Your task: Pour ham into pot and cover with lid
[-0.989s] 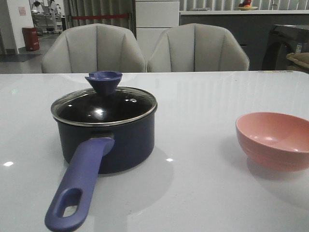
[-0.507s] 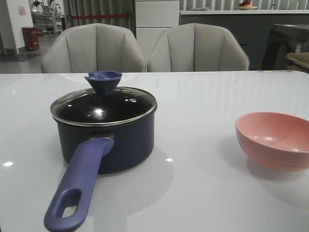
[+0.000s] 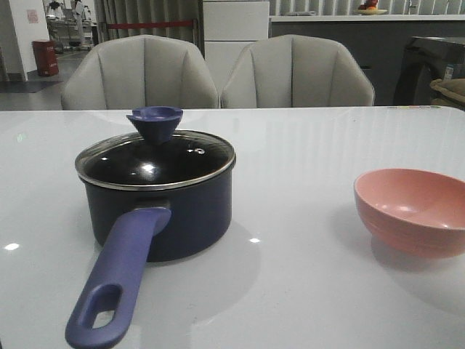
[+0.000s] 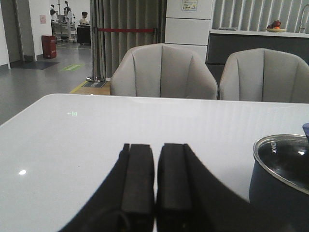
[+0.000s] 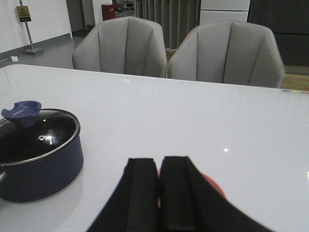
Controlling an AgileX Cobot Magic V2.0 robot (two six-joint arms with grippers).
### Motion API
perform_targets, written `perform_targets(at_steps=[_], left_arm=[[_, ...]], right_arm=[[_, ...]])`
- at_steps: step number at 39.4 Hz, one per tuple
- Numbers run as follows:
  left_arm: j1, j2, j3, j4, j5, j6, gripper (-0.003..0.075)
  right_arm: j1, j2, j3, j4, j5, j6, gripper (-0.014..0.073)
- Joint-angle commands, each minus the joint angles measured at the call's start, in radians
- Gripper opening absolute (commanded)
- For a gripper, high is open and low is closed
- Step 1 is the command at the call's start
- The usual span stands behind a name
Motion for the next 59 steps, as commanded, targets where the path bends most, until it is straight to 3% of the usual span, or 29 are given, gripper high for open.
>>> perform_targets(at_steps=[1, 39, 45, 49, 54, 59], left_arm=[[0.003, -0.023, 0.031, 0.001, -0.049, -0.009, 0.0113], [0.003, -0.023, 0.031, 0.001, -0.049, -0.009, 0.0113], [0.003, -0.023, 0.031, 0.001, -0.049, -0.009, 0.0113], [0.003, -0.023, 0.031, 0.001, -0.049, -0.009, 0.0113], [0.003, -0.023, 0.031, 0.001, -0.049, -0.009, 0.0113], [0.003, -0.022, 0.031, 0.001, -0.049, -0.009, 0.0113]], right_arm=[[-0.002, 0.007, -0.029, 0.009, -0.061, -0.007, 0.0151], [-0.002, 0.007, -0.029, 0.009, -0.061, -0.007, 0.0151], [-0.043, -0.051, -0.025, 0.0, -0.019, 0.0, 0.0151], [-0.054, -0.054, -0.022, -0.118, -0.009, 0.069, 0.0151], [-0.055, -0.054, -0.016, -0.366, -0.026, 0.295, 0.0151], [-0.074, -0.083, 0.038, -0.47, -0.1, 0.407, 0.0151]])
